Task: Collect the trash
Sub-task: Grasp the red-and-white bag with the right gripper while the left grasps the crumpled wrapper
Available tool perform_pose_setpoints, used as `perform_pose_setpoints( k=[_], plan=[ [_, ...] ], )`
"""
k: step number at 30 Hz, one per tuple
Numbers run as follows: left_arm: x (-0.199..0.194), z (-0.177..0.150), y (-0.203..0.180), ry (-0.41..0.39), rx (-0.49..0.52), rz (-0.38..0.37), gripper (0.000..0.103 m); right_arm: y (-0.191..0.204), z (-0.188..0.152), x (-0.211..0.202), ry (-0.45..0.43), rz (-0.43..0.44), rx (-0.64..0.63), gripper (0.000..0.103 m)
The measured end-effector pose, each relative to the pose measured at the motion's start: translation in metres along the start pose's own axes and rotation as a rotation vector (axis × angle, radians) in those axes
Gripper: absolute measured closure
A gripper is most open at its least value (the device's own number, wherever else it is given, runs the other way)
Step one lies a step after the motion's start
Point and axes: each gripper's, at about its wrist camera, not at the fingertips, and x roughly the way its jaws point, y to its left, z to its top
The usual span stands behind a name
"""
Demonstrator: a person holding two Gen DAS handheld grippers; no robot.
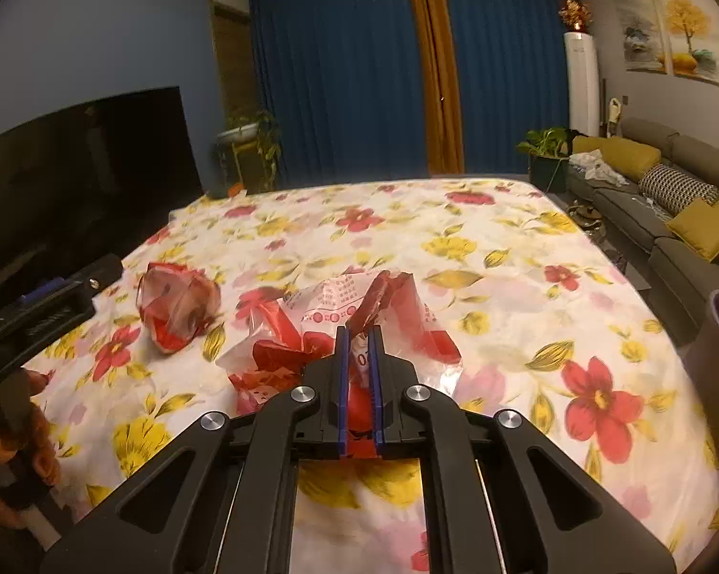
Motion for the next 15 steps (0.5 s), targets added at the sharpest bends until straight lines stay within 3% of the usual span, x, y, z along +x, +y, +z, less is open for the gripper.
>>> perform_pose_setpoints(
  k=[4, 7, 10, 12, 15],
  plan=[
    [0.022, 0.002, 0.001, 0.049, -0.015, -0.024, 0.019, -0.004, 0.000, -0.002, -0.011, 0.005, 0.014, 0.095],
    [0.035, 0.001, -0.002, 0.078, 0.002, -0.021, 0.027, -0.005, 0.000, -0.004, -0.025, 0.003, 0.011, 0.095],
    [0.047, -0.002, -0.001, 0.121, -0.004, -0.050, 0.044, -0.006, 0.001, -0.007, -0.039, -0.004, 0.006, 0.095],
    [0.055, -0.006, -0.001, 0.160, -0.007, -0.077, 0.067, -0.007, 0.001, -0.006, -0.036, 0.000, 0.011, 0.095],
    [0.056, -0.009, 0.001, 0.175, -0.021, -0.108, 0.081, -0.008, 0.001, -0.006, -0.036, 0.003, 0.015, 0.095]
  ],
)
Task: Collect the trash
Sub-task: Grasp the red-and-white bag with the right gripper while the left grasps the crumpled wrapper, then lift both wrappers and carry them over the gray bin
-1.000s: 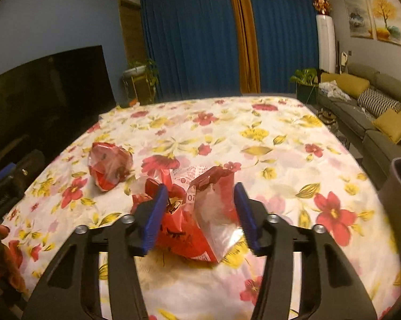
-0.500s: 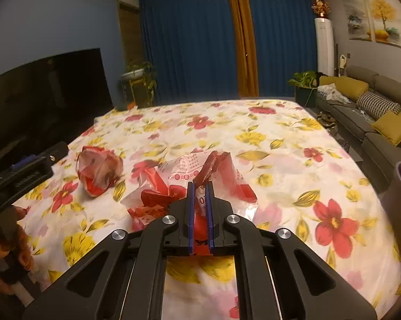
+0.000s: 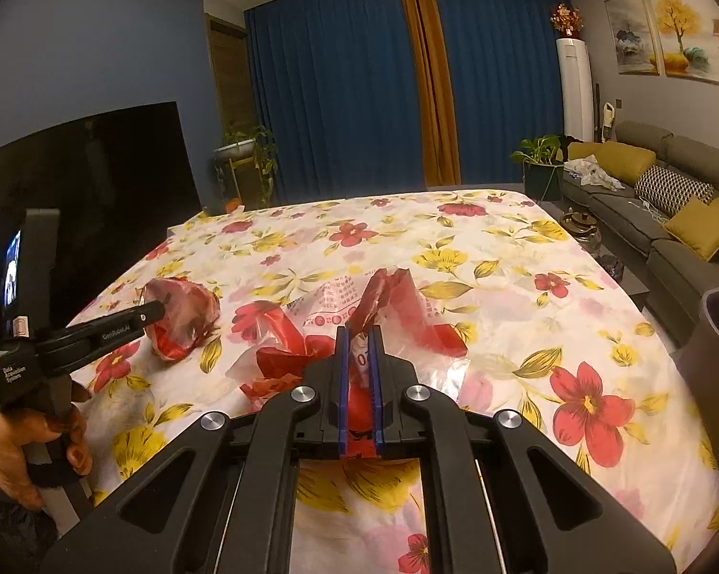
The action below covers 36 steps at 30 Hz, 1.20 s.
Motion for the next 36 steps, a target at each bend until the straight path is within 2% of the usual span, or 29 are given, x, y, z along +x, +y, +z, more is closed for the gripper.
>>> perform_pose_setpoints(
  k=[3, 5, 9, 19, 28, 36],
  plan=[
    [-0.003, -0.002, 0.000, -0.013, -0.001, -0.011, 0.099, 0.000, -0.001, -0.001, -0.002, 0.000, 0.003, 0.095],
    [-0.005, -0.004, -0.001, -0.015, 0.001, -0.018, 0.101, 0.000, -0.001, -0.001, -0.006, 0.000, 0.003, 0.095],
    [-0.013, -0.004, -0.006, -0.042, 0.018, 0.013, 0.101, 0.000, -0.001, -0.002, -0.009, -0.001, 0.002, 0.095],
    [-0.062, -0.015, -0.025, -0.129, 0.074, 0.093, 0.101, 0.001, 0.000, -0.015, -0.017, 0.012, -0.012, 0.096],
    [-0.111, -0.034, -0.041, -0.173, 0.058, 0.082, 0.101, -0.009, 0.001, -0.055, -0.069, 0.012, -0.022, 0.096],
    [-0.138, -0.047, -0.072, -0.201, 0.092, 0.053, 0.101, -0.031, 0.003, -0.094, -0.122, -0.006, -0.017, 0.096]
  ],
)
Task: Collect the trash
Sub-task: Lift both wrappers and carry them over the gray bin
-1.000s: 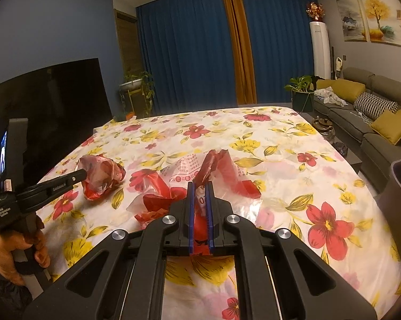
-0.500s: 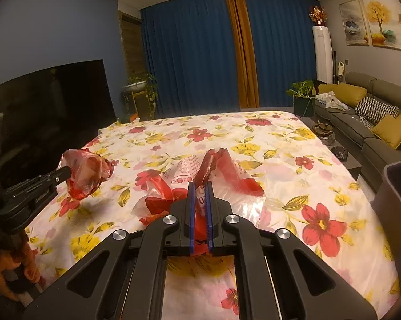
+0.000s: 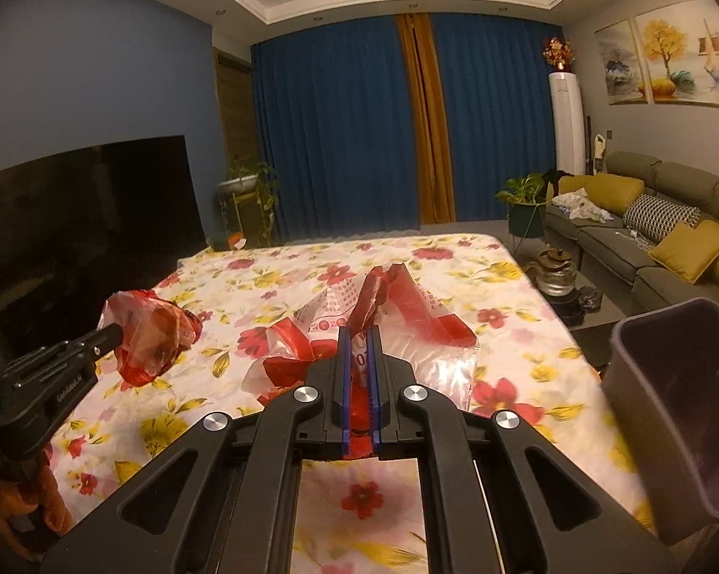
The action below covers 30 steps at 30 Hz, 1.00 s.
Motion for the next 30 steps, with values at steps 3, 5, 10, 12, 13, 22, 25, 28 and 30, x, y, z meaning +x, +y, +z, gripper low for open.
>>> perform_pose_setpoints(
  k=[3, 5, 10, 12, 13, 22, 25, 28, 30],
  plan=[
    [-0.007, -0.002, -0.016, -0.005, 0.012, -0.025, 0.101, -0.010, 0.001, -0.016, -0.020, -0.016, 0.003, 0.096],
    [-0.010, -0.003, -0.029, -0.005, 0.014, -0.053, 0.101, -0.020, 0.001, -0.026, -0.030, -0.034, 0.005, 0.096],
    [-0.018, -0.002, -0.071, -0.014, 0.048, -0.137, 0.101, -0.047, 0.003, -0.047, -0.055, -0.090, 0.006, 0.096],
    [-0.022, -0.001, -0.093, -0.025, 0.071, -0.182, 0.101, -0.058, 0.005, -0.054, -0.068, -0.113, 0.012, 0.096],
    [-0.024, 0.000, -0.105, -0.030, 0.083, -0.205, 0.101, -0.068, 0.006, -0.061, -0.079, -0.131, 0.021, 0.096],
    [-0.045, 0.005, -0.221, -0.077, 0.194, -0.437, 0.101, -0.155, 0.015, -0.114, -0.180, -0.328, 0.117, 0.096],
    [-0.045, 0.003, -0.254, -0.058, 0.206, -0.519, 0.101, -0.181, 0.011, -0.128, -0.193, -0.392, 0.145, 0.096],
    [-0.040, 0.000, -0.280, -0.042, 0.213, -0.583, 0.101, -0.200, 0.007, -0.136, -0.197, -0.434, 0.165, 0.096],
    [-0.038, -0.004, -0.296, -0.033, 0.218, -0.625, 0.101, -0.212, 0.004, -0.138, -0.195, -0.454, 0.178, 0.096]
  ],
)
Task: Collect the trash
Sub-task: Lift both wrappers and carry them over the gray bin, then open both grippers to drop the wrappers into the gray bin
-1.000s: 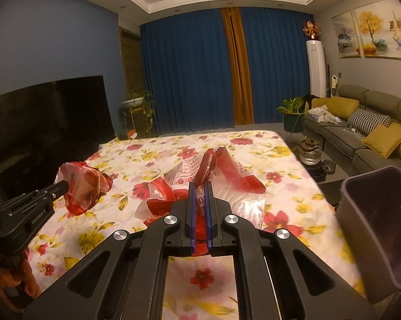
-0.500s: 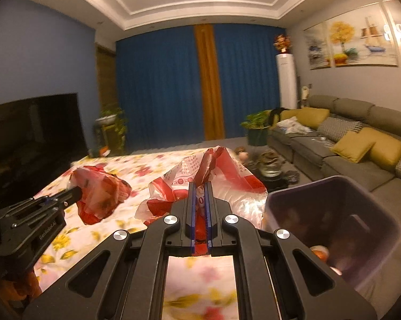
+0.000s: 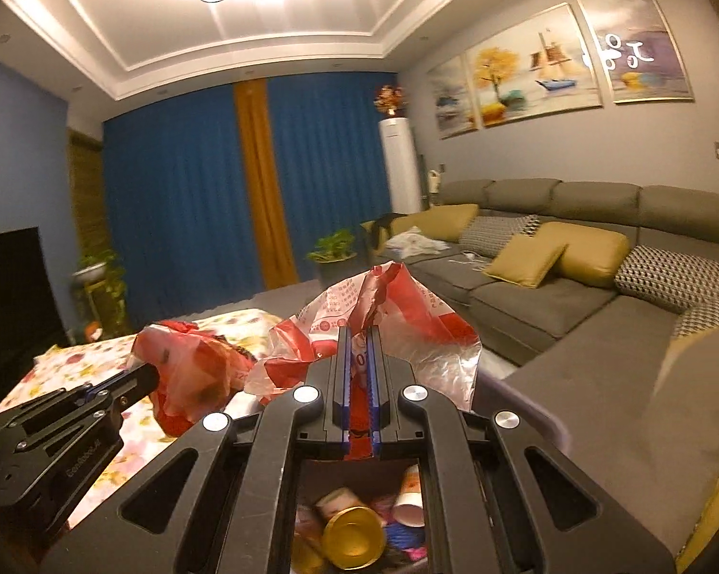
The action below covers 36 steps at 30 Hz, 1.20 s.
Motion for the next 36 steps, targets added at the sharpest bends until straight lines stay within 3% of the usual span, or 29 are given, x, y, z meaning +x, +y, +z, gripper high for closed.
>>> perform_pose_setpoints(
  k=[9, 12, 13, 16, 18, 20, 22, 27, 31, 36],
  plan=[
    [0.038, -0.015, -0.019, 0.046, 0.015, -0.090, 0.099, -0.019, -0.011, 0.012, 0.029, -0.021, 0.016, 0.095],
    [0.045, -0.021, -0.015, 0.070, 0.023, -0.107, 0.096, -0.021, -0.014, 0.013, 0.034, -0.021, 0.026, 0.079],
    [0.047, -0.021, -0.015, 0.075, 0.027, -0.108, 0.093, -0.022, -0.013, 0.013, 0.034, -0.025, 0.027, 0.074],
    [0.047, -0.023, -0.015, 0.077, 0.031, -0.106, 0.073, -0.023, -0.015, 0.014, 0.046, -0.033, 0.033, 0.073],
    [0.044, -0.024, -0.014, 0.072, 0.028, -0.098, 0.054, -0.025, -0.016, 0.014, 0.054, -0.038, 0.037, 0.068],
    [0.039, -0.025, -0.009, 0.061, 0.019, -0.079, 0.044, -0.025, -0.017, 0.014, 0.053, -0.045, 0.037, 0.048],
    [0.035, -0.025, -0.004, 0.053, 0.008, -0.063, 0.039, -0.023, -0.019, 0.010, 0.048, -0.046, 0.031, 0.046],
    [0.021, -0.026, 0.007, 0.059, -0.008, -0.001, 0.027, -0.020, -0.019, 0.003, 0.040, -0.061, 0.013, 0.029],
    [0.002, -0.034, 0.019, 0.063, -0.001, 0.094, 0.021, -0.006, -0.023, -0.008, 0.042, -0.047, -0.027, 0.018],
    [-0.034, -0.045, 0.034, 0.045, 0.018, 0.229, 0.013, 0.024, -0.033, -0.019, 0.071, -0.008, -0.082, 0.010]
  ],
)
